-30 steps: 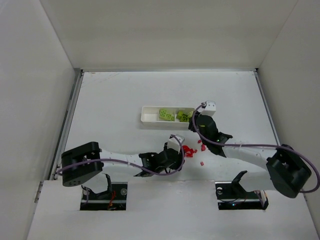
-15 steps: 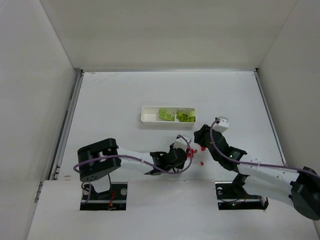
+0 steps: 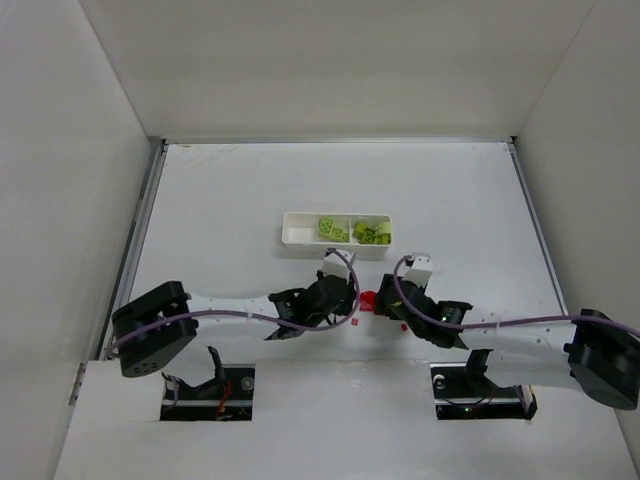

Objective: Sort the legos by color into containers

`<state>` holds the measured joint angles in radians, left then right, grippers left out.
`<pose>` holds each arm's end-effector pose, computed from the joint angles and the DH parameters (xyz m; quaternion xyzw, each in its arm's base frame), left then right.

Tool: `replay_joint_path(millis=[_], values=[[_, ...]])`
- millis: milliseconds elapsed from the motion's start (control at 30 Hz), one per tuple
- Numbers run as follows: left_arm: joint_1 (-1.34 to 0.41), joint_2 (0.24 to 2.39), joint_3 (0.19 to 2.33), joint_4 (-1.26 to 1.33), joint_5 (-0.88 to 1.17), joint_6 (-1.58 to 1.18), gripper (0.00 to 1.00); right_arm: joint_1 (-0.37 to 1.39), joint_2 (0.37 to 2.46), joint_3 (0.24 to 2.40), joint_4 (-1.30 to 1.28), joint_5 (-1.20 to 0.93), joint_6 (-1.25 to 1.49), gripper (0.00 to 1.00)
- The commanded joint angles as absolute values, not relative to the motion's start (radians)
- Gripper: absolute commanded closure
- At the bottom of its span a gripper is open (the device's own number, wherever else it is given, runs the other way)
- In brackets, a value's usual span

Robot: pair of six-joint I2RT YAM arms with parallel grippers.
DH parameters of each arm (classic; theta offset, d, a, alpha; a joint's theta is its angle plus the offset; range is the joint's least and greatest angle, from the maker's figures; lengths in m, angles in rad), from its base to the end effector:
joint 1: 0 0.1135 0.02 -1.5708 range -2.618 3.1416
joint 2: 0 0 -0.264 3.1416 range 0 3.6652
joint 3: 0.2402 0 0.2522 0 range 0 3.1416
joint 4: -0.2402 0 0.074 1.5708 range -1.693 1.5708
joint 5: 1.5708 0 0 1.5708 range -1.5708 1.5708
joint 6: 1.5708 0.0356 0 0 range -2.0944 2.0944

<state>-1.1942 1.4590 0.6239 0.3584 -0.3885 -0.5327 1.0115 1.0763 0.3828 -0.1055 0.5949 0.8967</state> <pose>0.1208 -0.2689 0.1854 0.1772 0.8252 -0.2808 0.4570 0.1196 0.1535 0.1613 0.0593 0.8906 0.1365 0.4296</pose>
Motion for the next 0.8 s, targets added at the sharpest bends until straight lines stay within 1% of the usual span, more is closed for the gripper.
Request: replay_joint_path(millis=[0, 67, 133, 233, 367, 567, 633, 767], values=[[-1.119, 1.341, 0.583, 0.384, -0.379, -0.537, 0.83, 1.061, 1.121, 0.460, -0.158, 0.604, 0.925, 0.33], [-1.061, 1.286, 0.557, 0.388, -0.356, -0.537, 0.83, 1.088, 1.146, 0.479, -0.179, 0.606, 0.933, 0.28], [-1.018, 1.253, 0.548, 0.384, -0.348, -0.546, 0.83, 1.098, 1.158, 0.486, -0.189, 0.604, 0.927, 0.26], [-0.938, 1.207, 0.552, 0.371, -0.328, -0.557, 0.83, 1.101, 1.170, 0.497, -0.224, 0.598, 0.949, 0.26], [-0.839, 1.186, 0.572, 0.379, -0.328, -0.563, 0.82, 1.116, 1.177, 0.508, -0.276, 0.618, 0.979, 0.31], [-0.723, 1.250, 0.621, 0.397, -0.333, -0.561, 0.81, 1.159, 1.209, 0.531, -0.350, 0.643, 1.043, 0.38], [-0.690, 1.285, 0.635, 0.413, -0.330, -0.561, 0.81, 1.165, 1.230, 0.531, -0.347, 0.635, 1.057, 0.39], [-0.648, 1.347, 0.658, 0.436, -0.330, -0.554, 0.81, 1.179, 1.288, 0.555, -0.330, 0.646, 1.052, 0.43]])
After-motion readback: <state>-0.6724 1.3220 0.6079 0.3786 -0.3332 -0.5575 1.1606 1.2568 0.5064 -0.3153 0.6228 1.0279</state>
